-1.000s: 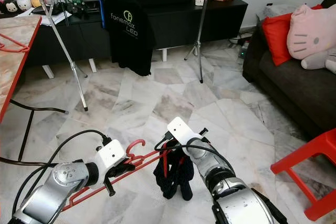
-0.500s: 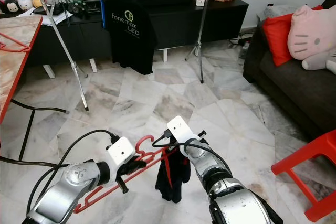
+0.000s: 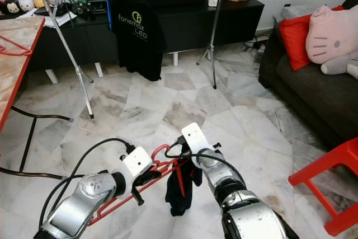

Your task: Hang hanger

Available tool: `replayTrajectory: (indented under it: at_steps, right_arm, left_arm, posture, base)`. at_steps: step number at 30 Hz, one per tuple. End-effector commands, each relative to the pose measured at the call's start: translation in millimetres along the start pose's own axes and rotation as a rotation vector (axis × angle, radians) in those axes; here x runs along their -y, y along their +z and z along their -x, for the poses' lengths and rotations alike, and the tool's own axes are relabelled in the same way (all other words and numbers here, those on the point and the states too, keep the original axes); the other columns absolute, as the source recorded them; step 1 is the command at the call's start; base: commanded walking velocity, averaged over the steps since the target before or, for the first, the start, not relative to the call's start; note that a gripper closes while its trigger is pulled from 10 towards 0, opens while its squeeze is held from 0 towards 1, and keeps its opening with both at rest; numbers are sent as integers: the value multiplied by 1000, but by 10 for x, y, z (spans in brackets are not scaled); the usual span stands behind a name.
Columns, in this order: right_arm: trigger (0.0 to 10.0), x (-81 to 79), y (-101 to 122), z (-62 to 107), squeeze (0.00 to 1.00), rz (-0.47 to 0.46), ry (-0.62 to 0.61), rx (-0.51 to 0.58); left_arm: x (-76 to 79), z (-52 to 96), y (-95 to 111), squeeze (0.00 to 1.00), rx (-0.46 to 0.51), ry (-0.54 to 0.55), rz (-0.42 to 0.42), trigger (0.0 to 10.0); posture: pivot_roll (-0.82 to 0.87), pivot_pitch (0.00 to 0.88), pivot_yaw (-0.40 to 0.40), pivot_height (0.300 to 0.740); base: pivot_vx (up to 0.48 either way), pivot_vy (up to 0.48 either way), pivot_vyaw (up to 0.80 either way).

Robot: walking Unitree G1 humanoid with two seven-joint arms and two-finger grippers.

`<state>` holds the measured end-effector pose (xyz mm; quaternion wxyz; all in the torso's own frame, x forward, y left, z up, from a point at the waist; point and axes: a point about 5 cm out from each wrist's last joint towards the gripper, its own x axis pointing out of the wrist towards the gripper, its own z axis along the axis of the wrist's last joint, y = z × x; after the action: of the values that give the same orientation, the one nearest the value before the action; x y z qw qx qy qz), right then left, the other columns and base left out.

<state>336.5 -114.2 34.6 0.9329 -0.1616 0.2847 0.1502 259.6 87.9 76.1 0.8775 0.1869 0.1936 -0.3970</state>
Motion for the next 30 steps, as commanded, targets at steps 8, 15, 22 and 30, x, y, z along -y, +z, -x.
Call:
replayTrajectory:
  at_steps: [8,15,22,30]
  right_arm:
    - [10000,-15,278,-4,0,-52,4,82]
    - [10000,-31,312,6,0,-68,19,85]
    - [10000,-40,296,20,0,47,82,98]
    - [10000,-23,338,53,0,213,161,132]
  left_arm:
    - [11,-106,62,0,7,33,-33,10000]
    - [59,-180,48,0,5,20,-38,10000]
    - [241,-196,136,0,82,-126,-13,10000]
    - [268,-207,136,0,106,-149,-7,10000]
  posture:
    - [8,0,-60,740]
    - [2,0,-61,740]
    - [-3,0,-61,740]
    - [-5,0,-62,740]
  base:
    - [0,0,0]
    - [0,0,0]
    - [0,0,0]
    - [0,0,0]
